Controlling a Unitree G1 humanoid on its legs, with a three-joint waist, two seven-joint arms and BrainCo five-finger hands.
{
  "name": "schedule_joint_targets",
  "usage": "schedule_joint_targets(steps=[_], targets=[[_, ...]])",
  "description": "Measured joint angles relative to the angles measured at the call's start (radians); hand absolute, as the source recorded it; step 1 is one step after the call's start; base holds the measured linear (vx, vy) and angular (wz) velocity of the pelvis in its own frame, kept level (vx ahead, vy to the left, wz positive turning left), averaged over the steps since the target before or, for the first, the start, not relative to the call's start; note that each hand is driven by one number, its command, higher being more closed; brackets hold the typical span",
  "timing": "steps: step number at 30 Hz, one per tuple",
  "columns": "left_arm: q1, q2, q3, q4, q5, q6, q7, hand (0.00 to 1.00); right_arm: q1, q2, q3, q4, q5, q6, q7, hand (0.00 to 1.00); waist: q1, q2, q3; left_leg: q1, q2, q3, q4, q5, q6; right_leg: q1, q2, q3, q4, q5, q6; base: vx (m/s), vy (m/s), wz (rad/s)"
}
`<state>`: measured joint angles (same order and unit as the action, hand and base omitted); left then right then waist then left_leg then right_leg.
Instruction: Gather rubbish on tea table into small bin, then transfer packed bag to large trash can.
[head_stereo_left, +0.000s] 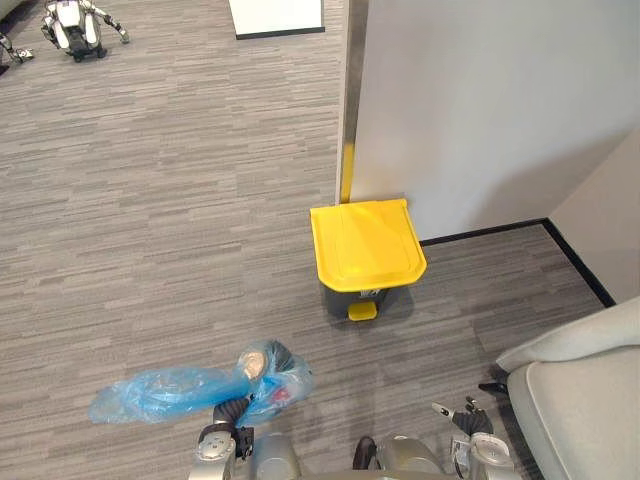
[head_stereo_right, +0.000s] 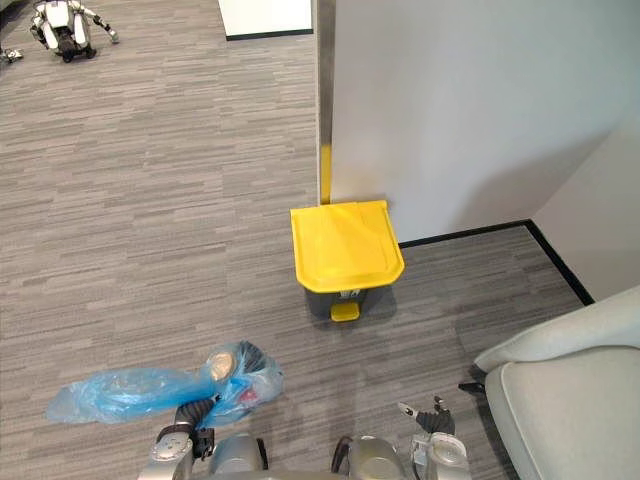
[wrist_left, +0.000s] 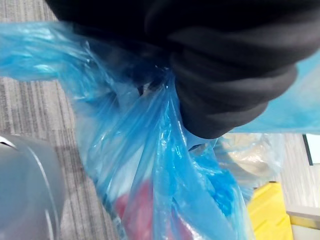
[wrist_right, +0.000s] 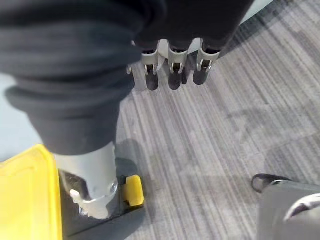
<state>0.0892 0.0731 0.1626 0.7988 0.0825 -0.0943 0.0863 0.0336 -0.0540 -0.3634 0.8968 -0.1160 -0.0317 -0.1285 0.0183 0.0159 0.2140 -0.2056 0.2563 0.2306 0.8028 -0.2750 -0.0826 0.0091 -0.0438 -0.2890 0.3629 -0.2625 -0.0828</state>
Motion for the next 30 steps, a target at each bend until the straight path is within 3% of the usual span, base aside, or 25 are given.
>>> schedule_joint_targets(steps=[2,3,5,6,10,13,15,16,18,19,21,22,23,24,27,30], targets=[[0.001,-0.002,0.002,-0.003,0.000,0.000,0.000,1.00,-0.007,0.005,-0.004,-0.001,0.000,0.000,-0.002,0.00,-0.001,0.005,0.001,-0.012,-0.032,0.008,-0.229,0.020,0.005,0.036,-0.020,0.009,0.005,-0.004,0.010,0.30,0.202,-0.16],[0.003,-0.010,0.003,-0.004,0.000,0.000,0.000,1.00,-0.001,-0.002,-0.011,-0.007,0.000,0.000,-0.002,0.00,0.001,0.023,-0.007,-0.010,-0.045,0.012,-0.391,0.173,0.034,0.044,-0.025,0.019,0.018,-0.026,0.060,0.30,0.222,-0.21],[-0.006,-0.007,0.006,0.009,0.000,0.001,0.002,1.00,-0.002,0.015,-0.006,-0.007,0.000,0.002,-0.001,0.00,0.003,-0.004,-0.007,0.004,-0.093,0.045,-0.386,0.163,0.052,0.052,-0.071,0.046,-0.006,-0.048,0.115,0.26,0.164,-0.08],[-0.012,0.001,0.005,0.012,0.000,0.001,0.001,1.00,-0.006,0.013,-0.004,-0.006,0.000,0.003,-0.001,0.00,0.005,-0.018,-0.011,0.009,-0.115,0.050,-0.393,0.163,0.053,0.073,-0.084,0.052,-0.057,-0.029,0.134,0.28,0.163,0.03],[0.003,0.016,0.005,0.055,0.000,0.003,0.002,1.00,-0.033,0.002,0.001,0.015,-0.002,-0.001,-0.001,0.00,0.023,-0.020,-0.012,0.076,-0.138,0.077,-0.412,0.134,0.084,0.126,-0.103,0.106,-0.107,0.005,0.148,0.18,0.080,-0.34],[0.026,0.016,0.004,0.083,0.000,0.004,0.002,1.00,-0.054,-0.017,0.018,0.052,-0.012,-0.001,-0.001,0.00,0.024,-0.019,-0.012,0.166,-0.168,0.087,-0.506,0.096,0.077,0.028,-0.140,0.154,0.137,-0.001,0.183,0.08,0.052,-0.40],[0.033,0.019,-0.003,0.087,0.000,0.004,0.002,1.00,-0.043,-0.023,0.027,0.060,-0.013,-0.001,0.000,0.00,0.019,-0.029,-0.014,0.214,-0.195,0.096,-0.549,0.096,0.084,-0.061,-0.190,0.157,0.337,0.040,0.252,0.06,0.028,-0.08],[0.035,0.025,-0.004,0.089,0.000,0.005,0.002,1.00,-0.032,-0.025,0.028,0.071,-0.013,0.002,0.000,0.00,0.013,-0.028,-0.013,0.243,-0.204,0.091,-0.565,0.088,0.101,-0.115,-0.212,0.159,0.462,0.080,0.248,0.11,0.062,0.13],[0.041,0.029,-0.008,0.089,0.000,0.004,0.003,1.00,-0.018,-0.023,0.050,0.071,-0.013,0.011,0.002,0.00,-0.006,-0.019,-0.017,0.267,-0.204,0.076,-0.582,0.083,0.107,-0.170,-0.216,0.154,0.476,0.005,0.216,0.14,0.030,0.23],[0.035,0.032,-0.007,0.088,0.000,0.004,0.003,1.00,-0.019,-0.023,0.061,0.071,-0.013,0.011,0.003,0.00,-0.006,-0.028,-0.020,0.277,-0.199,0.072,-0.591,0.082,0.106,-0.215,-0.204,0.150,0.445,-0.017,0.195,0.16,-0.059,0.31],[0.024,0.038,-0.004,0.088,0.000,0.004,0.003,1.00,-0.008,-0.023,0.065,0.071,-0.013,0.011,0.002,0.00,-0.008,-0.022,-0.018,0.285,-0.182,0.052,-0.582,0.082,0.085,-0.244,-0.161,0.156,0.298,-0.005,0.180,0.15,-0.102,0.44],[0.028,0.048,-0.003,0.081,0.000,0.002,0.002,1.00,0.010,-0.012,0.065,0.071,-0.013,0.012,0.002,0.00,-0.003,-0.067,-0.034,0.279,-0.207,0.029,-0.567,0.064,0.054,-0.235,-0.145,0.177,0.099,0.140,0.140,0.17,-0.135,0.48],[0.023,0.036,-0.001,0.098,0.000,0.006,0.004,1.00,0.013,-0.017,0.061,0.078,-0.013,0.012,0.001,0.00,-0.005,-0.061,-0.036,0.282,-0.201,0.011,-0.555,0.055,0.043,-0.221,-0.139,0.164,0.114,0.127,0.138,0.22,-0.151,0.39],[0.030,0.022,-0.002,0.100,0.000,0.008,0.002,1.00,0.014,-0.026,0.045,0.083,-0.013,0.012,0.000,0.00,-0.004,-0.033,-0.055,0.283,-0.170,0.001,-0.561,0.053,0.035,-0.202,-0.116,0.150,0.076,0.127,0.133,0.20,-0.118,0.10],[0.026,0.004,0.004,0.100,0.000,0.008,0.003,1.00,0.001,-0.031,0.036,0.079,-0.013,0.012,-0.001,0.00,-0.007,0.008,-0.071,0.290,-0.135,-0.010,-0.597,0.061,0.011,-0.186,-0.073,0.122,0.020,0.132,0.124,0.22,-0.109,0.02],[0.023,0.000,0.006,0.101,0.002,0.008,0.002,1.00,0.010,-0.030,0.011,0.079,-0.012,0.012,-0.001,0.00,-0.005,0.010,-0.073,0.327,-0.118,-0.016,-0.634,0.066,0.004,-0.135,-0.048,0.110,-0.018,0.134,0.122,0.14,-0.058,0.03]])
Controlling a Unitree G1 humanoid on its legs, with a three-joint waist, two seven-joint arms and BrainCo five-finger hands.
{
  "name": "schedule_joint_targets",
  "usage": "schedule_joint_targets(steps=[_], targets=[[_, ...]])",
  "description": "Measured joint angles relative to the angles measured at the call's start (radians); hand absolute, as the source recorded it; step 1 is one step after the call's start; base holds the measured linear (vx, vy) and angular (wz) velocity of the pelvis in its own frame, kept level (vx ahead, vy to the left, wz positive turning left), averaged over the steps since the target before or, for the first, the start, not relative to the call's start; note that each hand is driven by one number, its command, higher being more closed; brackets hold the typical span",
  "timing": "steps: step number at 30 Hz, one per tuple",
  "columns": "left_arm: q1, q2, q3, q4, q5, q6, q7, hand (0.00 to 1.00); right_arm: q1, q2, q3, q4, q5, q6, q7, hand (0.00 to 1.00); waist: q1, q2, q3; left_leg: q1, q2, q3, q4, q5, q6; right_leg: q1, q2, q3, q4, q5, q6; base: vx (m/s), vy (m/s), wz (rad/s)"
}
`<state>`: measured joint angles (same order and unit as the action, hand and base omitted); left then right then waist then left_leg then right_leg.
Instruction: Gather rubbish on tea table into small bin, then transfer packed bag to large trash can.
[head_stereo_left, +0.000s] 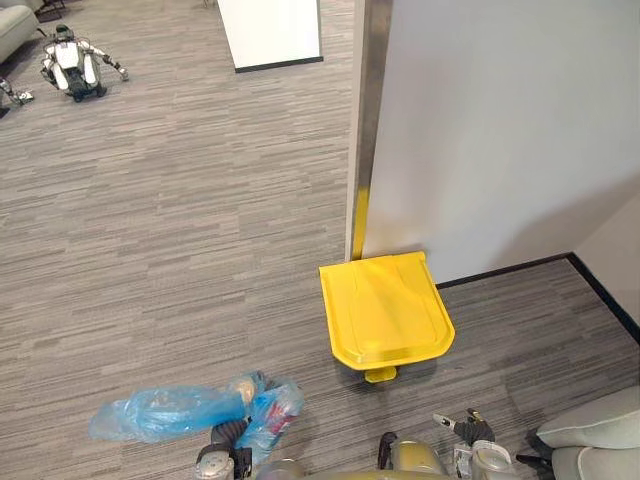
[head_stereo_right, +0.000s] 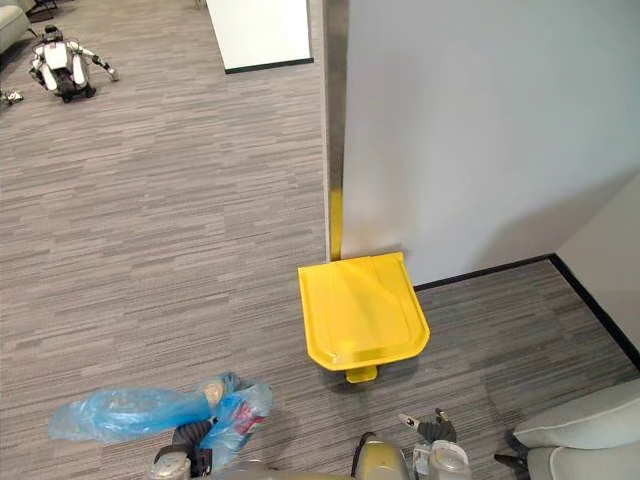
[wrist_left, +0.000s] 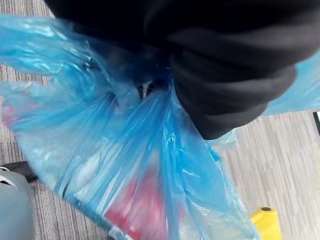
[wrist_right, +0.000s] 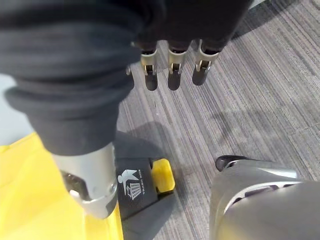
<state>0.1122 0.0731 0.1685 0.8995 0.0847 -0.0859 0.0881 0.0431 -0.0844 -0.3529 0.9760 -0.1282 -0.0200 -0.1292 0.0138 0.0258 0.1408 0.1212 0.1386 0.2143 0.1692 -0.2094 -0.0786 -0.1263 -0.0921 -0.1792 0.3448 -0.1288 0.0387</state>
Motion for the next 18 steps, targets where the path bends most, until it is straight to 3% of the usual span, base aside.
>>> schedule_joint_targets(steps=[5,11,18], targets=[[-0.004,0.000,0.000,0.004,0.006,0.000,-0.001,1.00,0.009,-0.003,-0.012,0.014,0.001,-0.001,-0.001,0.00,0.001,-0.016,-0.011,0.006,-0.010,-0.015,-0.016,0.001,0.001,0.035,0.004,-0.006,-0.068,0.025,0.008,0.06,0.033,0.04],[-0.003,0.030,-0.001,0.016,0.007,0.000,0.000,1.00,0.004,-0.007,-0.013,0.041,0.001,-0.001,-0.001,0.00,0.001,-0.013,-0.012,0.015,-0.033,-0.024,-0.016,0.012,0.015,0.111,0.001,-0.005,-0.210,0.099,0.026,0.01,0.071,0.01],[0.007,0.056,-0.002,0.018,0.008,0.000,0.000,1.00,-0.006,-0.014,-0.012,0.043,0.001,-0.003,-0.001,0.00,0.001,-0.011,-0.012,0.014,-0.049,-0.034,-0.035,0.035,0.025,0.147,-0.001,-0.006,-0.305,0.165,0.016,-0.07,0.027,0.02]])
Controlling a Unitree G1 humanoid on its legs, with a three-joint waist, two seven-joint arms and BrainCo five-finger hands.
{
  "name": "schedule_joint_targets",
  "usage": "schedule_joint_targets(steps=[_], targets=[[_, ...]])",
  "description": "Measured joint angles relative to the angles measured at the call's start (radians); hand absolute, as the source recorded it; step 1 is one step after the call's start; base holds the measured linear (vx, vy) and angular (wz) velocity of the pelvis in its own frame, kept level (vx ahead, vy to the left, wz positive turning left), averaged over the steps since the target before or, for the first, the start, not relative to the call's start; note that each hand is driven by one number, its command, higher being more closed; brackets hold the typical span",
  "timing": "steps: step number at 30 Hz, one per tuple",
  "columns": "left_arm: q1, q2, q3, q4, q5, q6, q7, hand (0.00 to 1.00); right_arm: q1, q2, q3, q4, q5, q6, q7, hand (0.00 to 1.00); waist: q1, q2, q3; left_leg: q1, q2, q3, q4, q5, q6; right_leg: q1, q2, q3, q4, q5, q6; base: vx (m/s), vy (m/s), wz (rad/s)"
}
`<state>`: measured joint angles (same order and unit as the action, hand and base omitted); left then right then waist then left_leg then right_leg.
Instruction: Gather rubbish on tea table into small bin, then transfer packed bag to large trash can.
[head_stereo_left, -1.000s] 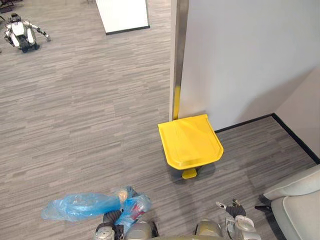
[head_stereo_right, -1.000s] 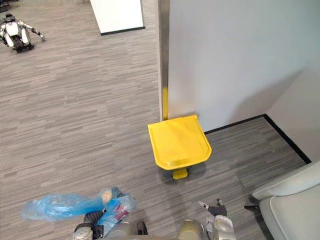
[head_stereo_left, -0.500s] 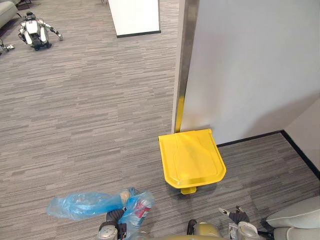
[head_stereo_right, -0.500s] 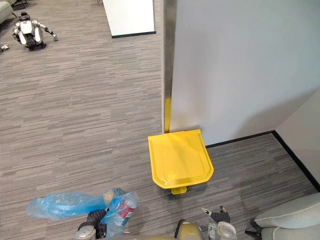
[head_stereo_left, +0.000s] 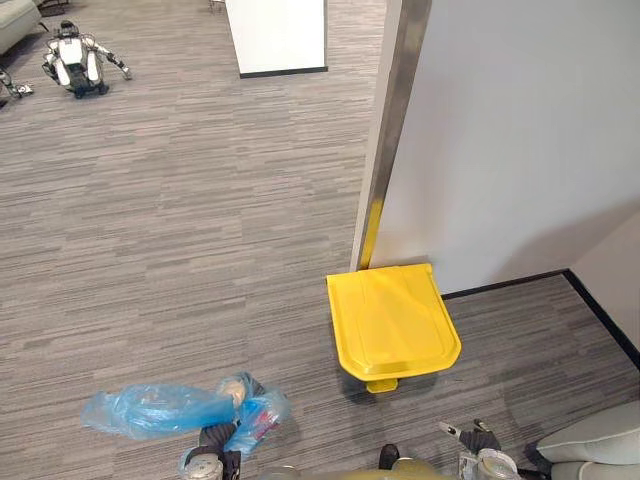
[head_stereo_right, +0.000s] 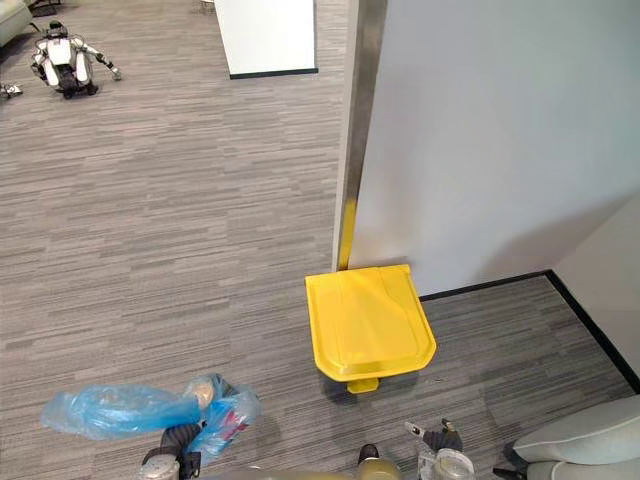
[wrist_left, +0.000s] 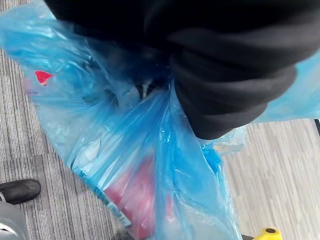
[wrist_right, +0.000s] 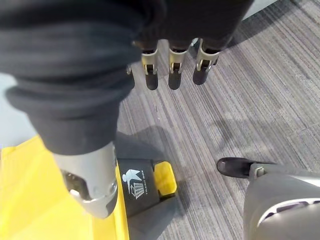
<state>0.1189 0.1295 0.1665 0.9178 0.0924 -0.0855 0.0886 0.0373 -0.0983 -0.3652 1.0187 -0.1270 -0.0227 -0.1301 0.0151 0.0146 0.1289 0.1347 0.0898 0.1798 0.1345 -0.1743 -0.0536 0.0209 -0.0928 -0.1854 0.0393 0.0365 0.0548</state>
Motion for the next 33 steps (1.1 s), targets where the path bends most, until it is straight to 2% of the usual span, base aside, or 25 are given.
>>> schedule_joint_targets(steps=[9,18,26,28,29,30,31,33], targets=[[0.016,0.000,-0.007,0.035,0.002,0.000,-0.001,1.00,-0.005,-0.045,0.001,0.019,-0.002,-0.001,-0.001,0.00,-0.002,0.000,0.000,0.003,-0.004,-0.011,-0.054,0.019,-0.005,0.008,0.011,0.009,-0.078,0.060,-0.013,-0.10,-0.021,-0.04],[0.017,0.002,-0.007,0.035,0.003,0.000,-0.001,1.00,-0.002,-0.079,0.002,0.018,-0.008,0.000,-0.001,0.00,-0.001,0.003,-0.002,-0.018,0.002,-0.002,-0.065,0.012,-0.018,-0.022,0.030,0.052,-0.097,0.063,-0.010,0.00,-0.010,-0.07],[0.010,0.029,-0.006,0.032,0.002,0.000,-0.001,1.00,-0.054,-0.080,0.021,0.016,-0.041,0.003,-0.002,0.00,0.002,0.006,-0.003,-0.026,0.006,0.036,-0.003,-0.019,-0.007,-0.060,0.038,0.116,-0.065,0.064,-0.005,0.10,0.034,-0.25],[0.009,0.029,-0.006,0.025,0.002,0.000,-0.001,1.00,-0.074,-0.080,0.031,0.014,-0.042,0.003,-0.002,0.00,0.004,0.014,0.002,-0.040,0.010,0.045,0.043,-0.047,0.003,-0.079,0.038,0.133,-0.015,0.045,0.007,0.00,0.047,-0.34],[0.009,0.027,-0.007,0.015,0.000,-0.001,0.000,1.00,-0.081,-0.080,0.032,0.009,-0.042,0.003,-0.002,0.00,0.006,0.019,0.006,-0.045,0.012,0.047,0.082,-0.078,0.011,-0.117,0.035,0.144,0.080,-0.006,0.010,-0.03,0.058,-0.23],[0.006,0.027,-0.007,0.007,-0.001,-0.003,0.000,1.00,-0.084,-0.079,0.032,-0.006,-0.041,0.003,-0.002,0.00,0.004,0.021,0.019,-0.046,0.012,0.049,0.128,-0.117,0.019,-0.163,0.019,0.158,0.210,-0.064,0.020,-0.04,0.107,-0.16],[0.005,0.027,-0.007,0.004,-0.001,-0.005,0.000,1.00,-0.086,-0.077,0.032,-0.015,-0.041,0.003,-0.002,0.00,0.005,0.017,0.025,-0.046,0.012,0.047,0.148,-0.133,0.025,-0.186,0.009,0.158,0.278,-0.089,0.026,-0.08,0.090,0.02],[-0.018,0.024,-0.007,-0.004,-0.003,-0.006,0.001,1.00,-0.076,-0.070,0.029,-0.041,-0.041,0.005,-0.002,0.00,-0.001,0.013,0.068,-0.018,-0.011,0.027,0.210,-0.205,0.072,-0.329,-0.047,0.097,0.617,-0.129,0.046,-0.08,0.075,0.10]])
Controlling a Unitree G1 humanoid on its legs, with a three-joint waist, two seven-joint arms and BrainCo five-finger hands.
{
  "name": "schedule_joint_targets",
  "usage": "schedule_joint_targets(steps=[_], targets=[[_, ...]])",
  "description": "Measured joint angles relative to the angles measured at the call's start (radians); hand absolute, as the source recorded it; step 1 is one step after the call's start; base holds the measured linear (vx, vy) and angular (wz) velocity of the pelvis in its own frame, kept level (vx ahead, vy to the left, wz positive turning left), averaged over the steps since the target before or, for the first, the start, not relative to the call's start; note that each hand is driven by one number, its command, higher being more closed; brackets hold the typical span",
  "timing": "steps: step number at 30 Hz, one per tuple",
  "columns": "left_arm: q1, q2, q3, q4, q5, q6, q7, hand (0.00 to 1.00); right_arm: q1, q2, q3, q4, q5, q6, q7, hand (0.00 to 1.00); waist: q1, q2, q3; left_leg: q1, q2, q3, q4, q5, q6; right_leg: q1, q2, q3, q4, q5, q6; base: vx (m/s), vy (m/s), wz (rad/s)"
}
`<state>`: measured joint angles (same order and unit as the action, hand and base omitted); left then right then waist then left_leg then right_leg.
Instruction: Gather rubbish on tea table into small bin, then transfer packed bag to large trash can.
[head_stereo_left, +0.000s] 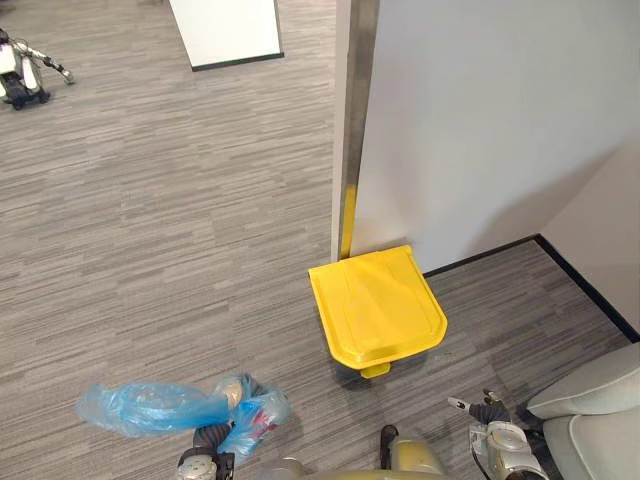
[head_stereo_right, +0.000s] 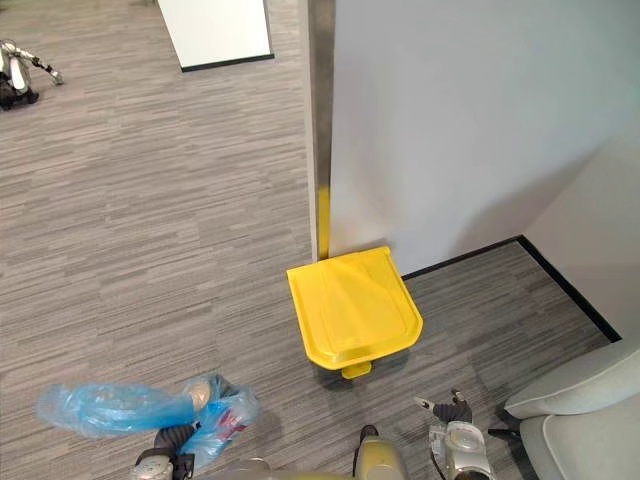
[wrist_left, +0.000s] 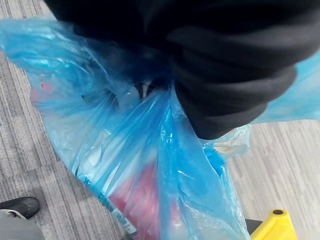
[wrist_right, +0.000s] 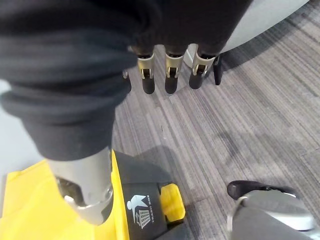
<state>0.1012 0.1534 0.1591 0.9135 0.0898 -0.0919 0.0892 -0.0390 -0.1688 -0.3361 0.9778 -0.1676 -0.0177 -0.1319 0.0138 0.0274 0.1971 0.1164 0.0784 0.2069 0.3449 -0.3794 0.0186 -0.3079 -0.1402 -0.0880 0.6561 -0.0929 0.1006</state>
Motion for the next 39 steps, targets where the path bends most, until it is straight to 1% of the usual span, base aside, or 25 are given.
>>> schedule_joint_targets(steps=[1,2,3,4,5,6,7,9,10,11,12,13,14,15,17,20,22,25,28,29,31,34,36,38,39], targets=[[-0.002,0.000,0.000,0.000,-0.001,0.001,0.001,1.00,0.008,0.005,-0.002,-0.002,0.000,0.002,0.000,0.00,0.003,0.003,0.006,0.006,-0.003,-0.001,0.017,-0.013,0.004,-0.028,-0.006,-0.007,0.033,-0.024,0.003,-0.02,0.053,0.03],[-0.004,-0.001,-0.002,0.000,0.000,0.002,0.002,1.00,0.013,0.012,-0.002,-0.005,0.000,0.007,0.000,0.00,0.004,-0.001,0.008,0.012,-0.002,-0.003,0.044,-0.034,0.006,-0.055,-0.006,-0.029,0.030,-0.045,-0.008,0.01,0.028,0.06],[-0.014,0.010,-0.008,0.000,0.000,0.006,0.003,1.00,0.017,0.027,-0.002,-0.024,0.000,0.012,0.000,0.00,0.003,-0.014,0.019,0.024,-0.008,-0.003,0.074,-0.056,0.011,-0.090,-0.009,-0.060,-0.048,-0.035,0.003,0.00,0.000,0.13],[-0.021,0.017,-0.016,0.000,0.000,0.007,0.002,1.00,0.017,0.032,-0.003,-0.031,0.000,0.016,0.000,0.00,0.003,-0.023,0.023,0.023,-0.011,-0.002,0.084,-0.063,0.013,-0.100,-0.008,-0.083,-0.104,-0.023,0.015,0.03,-0.054,0.25],[-0.034,0.020,-0.023,0.000,0.001,0.007,0.002,1.00,0.018,0.038,-0.009,-0.043,0.001,0.024,-0.002,0.00,0.003,-0.032,0.027,0.025,-0.018,-0.005,0.100,-0.072,0.004,-0.099,-0.014,-0.119,-0.185,-0.014,0.015,0.09,-0.099,0.32],[-0.056,0.014,-0.026,-0.001,0.001,0.007,0.002,1.00,0.018,0.040,-0.021,-0.057,0.001,0.026,-0.005,0.00,0.005,-0.036,0.032,0.025,-0.026,-0.016,0.131,-0.096,-0.011,-0.097,-0.020,-0.159,-0.231,-0.011,0.005,0.15,-0.102,0.27],[-0.072,0.000,-0.029,-0.001,0.001,0.007,0.002,1.00,0.010,0.036,-0.032,-0.068,0.001,0.026,-0.005,0.00,0.008,-0.033,0.034,0.027,-0.018,-0.022,0.150,-0.117,-0.022,-0.097,-0.019,-0.166,-0.218,-0.001,-0.022,0.22,-0.088,0.15],[-0.111,-0.013,-0.039,-0.004,0.003,0.006,-0.002,1.00,-0.004,0.046,-0.060,-0.129,0.002,0.024,-0.004,0.00,0.007,0.010,0.061,0.041,-0.001,-0.045,0.123,-0.129,-0.028,-0.103,-0.019,-0.190,-0.170,-0.015,-0.022,0.24,-0.088,0.24],[-0.116,-0.013,-0.036,-0.007,0.003,0.007,-0.002,1.00,-0.002,0.050,-0.066,-0.132,0.004,0.024,-0.004,0.00,0.005,0.012,0.061,0.053,0.000,-0.051,0.106,-0.129,-0.027,-0.105,-0.019,-0.190,-0.153,-0.015,-0.024,0.25,-0.119,0.37],[-0.119,-0.013,-0.030,-0.018,0.003,0.007,-0.002,1.00,0.006,0.056,-0.080,-0.132,0.008,0.026,-0.003,0.00,0.004,0.014,0.060,0.079,0.004,-0.060,0.080,-0.130,-0.034,-0.103,-0.017,-0.196,-0.122,-0.026,-0.039,0.28,-0.118,0.22],[-0.117,-0.012,-0.024,-0.037,0.003,0.007,-0.003,1.00,0.015,0.069,-0.108,-0.132,0.009,0.027,-0.002,0.00,0.008,0.023,0.052,0.121,0.027,-0.066,0.045,-0.127,-0.061,-0.097,-0.012,-0.212,-0.078,-0.073,-0.053,0.36,-0.119,0.18],[-0.118,-0.013,-0.020,-0.043,0.003,0.006,-0.003,1.00,0.014,0.074,-0.117,-0.133,0.009,0.027,-0.002,0.00,0.008,0.025,0.048,0.128,0.029,-0.066,0.033,-0.122,-0.069,-0.096,-0.007,-0.219,-0.069,-0.090,-0.053,0.30,-0.071,0.12],[-0.120,-0.013,-0.017,-0.044,0.003,0.005,-0.003,1.00,0.015,0.083,-0.124,-0.134,0.010,0.027,-0.003,0.00,0.007,0.025,0.045,0.132,0.037,-0.067,0.019,-0.106,-0.094,-0.097,-0.002,-0.227,-0.062,-0.103,-0.061,0.28,-0.061,0.06],[-0.127,-0.016,-0.017,-0.044,0.003,0.006,-0.004,1.00,0.007,0.088,-0.127,-0.136,0.009,0.027,-0.001,0.00,0.002,0.024,0.045,0.134,0.044,-0.065,0.006,-0.086,-0.103,-0.097,0.002,-0.236,-0.062,-0.108,-0.078,0.21,-0.049,0.02],[-0.137,-0.028,-0.018,-0.044,0.003,0.006,-0.004,1.00,0.001,0.085,-0.127,-0.138,0.009,0.027,-0.001,0.00,0.004,0.022,0.043,0.134,0.039,-0.059,-0.011,-0.052,-0.102,-0.099,0.001,-0.235,-0.065,-0.110,-0.081,0.23,-0.052,-0.07],[-0.140,-0.030,-0.018,-0.044,0.002,0.005,-0.003,1.00,-0.017,0.088,-0.090,-0.129,0.008,0.027,-0.001,0.00,0.008,-0.001,0.030,0.137,0.007,-0.028,-0.050,0.014,-0.092,-0.118,-0.003,-0.201,-0.081,-0.107,-0.086,0.13,-0.032,-0.22],[-0.133,-0.030,-0.024,-0.044,0.002,0.005,-0.003,1.00,-0.026,0.090,-0.064,-0.125,0.008,0.027,-0.001,0.00,0.008,-0.005,0.027,0.139,0.001,-0.014,-0.063,0.031,-0.093,-0.118,-0.001,-0.194,-0.099,-0.102,-0.093,0.03,-0.034,-0.12],[-0.122,-0.031,-0.045,-0.042,0.002,0.005,-0.004,1.00,-0.033,0.093,-0.014,-0.109,0.007,0.026,0.000,0.00,0.005,-0.006,0.021,0.138,-0.012,-0.013,-0.096,0.045,-0.091,-0.133,0.000,-0.183,-0.113,-0.091,-0.096,0.00,-0.022,-0.05],[-0.117,-0.031,-0.068,-0.035,0.002,0.006,-0.004,1.00,-0.046,0.092,0.048,-0.077,0.001,0.026,0.000,0.00,0.007,-0.008,0.019,0.138,-0.015,-0.019,-0.135,0.045,-0.091,-0.139,0.000,-0.188,-0.132,-0.075,-0.085,-0.05,-0.019,0.07],[-0.114,-0.030,-0.082,-0.031,0.002,0.005,-0.005,1.00,-0.057,0.092,0.085,-0.072,0.000,0.025,0.000,0.00,0.009,-0.011,0.017,0.133,-0.020,-0.023,-0.146,0.045,-0.091,-0.146,-0.001,-0.187,-0.144,-0.063,-0.091,-0.08,-0.003,0.00],[-0.117,-0.030,-0.094,-0.012,0.002,0.005,-0.014,1.00,-0.094,0.084,0.167,-0.060,-0.001,0.023,0.001,0.00,0.006,-0.014,0.016,0.116,-0.028,-0.041,-0.170,0.044,-0.090,-0.159,-0.001,-0.187,-0.181,-0.026,-0.086,-0.11,0.001,0.01],[-0.122,-0.027,-0.122,-0.010,0.002,-0.001,-0.020,1.00,-0.145,0.082,0.246,-0.060,-0.001,0.020,0.001,0.00,0.010,-0.016,0.017,0.069,-0.037,-0.062,-0.168,0.029,-0.074,-0.170,-0.001,-0.193,-0.244,0.035,-0.080,-0.18,0.009,0.09],[-0.121,-0.027,-0.127,-0.015,-0.001,-0.003,-0.020,1.00,-0.183,0.079,0.289,-0.061,-0.001,0.015,0.000,0.00,0.015,-0.018,0.019,0.032,-0.043,-0.077,-0.139,0.017,-0.066,-0.170,-0.003,-0.198,-0.287,0.074,-0.068,-0.17,0.005,0.11],[-0.120,-0.021,-0.127,-0.064,-0.009,-0.011,-0.016,1.00,-0.240,0.063,0.351,-0.062,0.000,-0.003,-0.001,0.00,0.032,-0.019,0.029,-0.045,-0.041,-0.098,-0.044,-0.019,-0.063,-0.170,-0.004,-0.208,-0.343,0.120,-0.061,-0.18,0.000,0.15],[-0.120,-0.019,-0.127,-0.076,-0.010,-0.015,-0.015,1.00,-0.255,0.059,0.361,-0.062,0.000,-0.007,-0.001,0.00,0.032,-0.019,0.034,-0.061,-0.041,-0.104,-0.023,-0.026,-0.062,-0.169,-0.004,-0.210,-0.353,0.127,-0.061,-0.13,-0.001,0.20]])
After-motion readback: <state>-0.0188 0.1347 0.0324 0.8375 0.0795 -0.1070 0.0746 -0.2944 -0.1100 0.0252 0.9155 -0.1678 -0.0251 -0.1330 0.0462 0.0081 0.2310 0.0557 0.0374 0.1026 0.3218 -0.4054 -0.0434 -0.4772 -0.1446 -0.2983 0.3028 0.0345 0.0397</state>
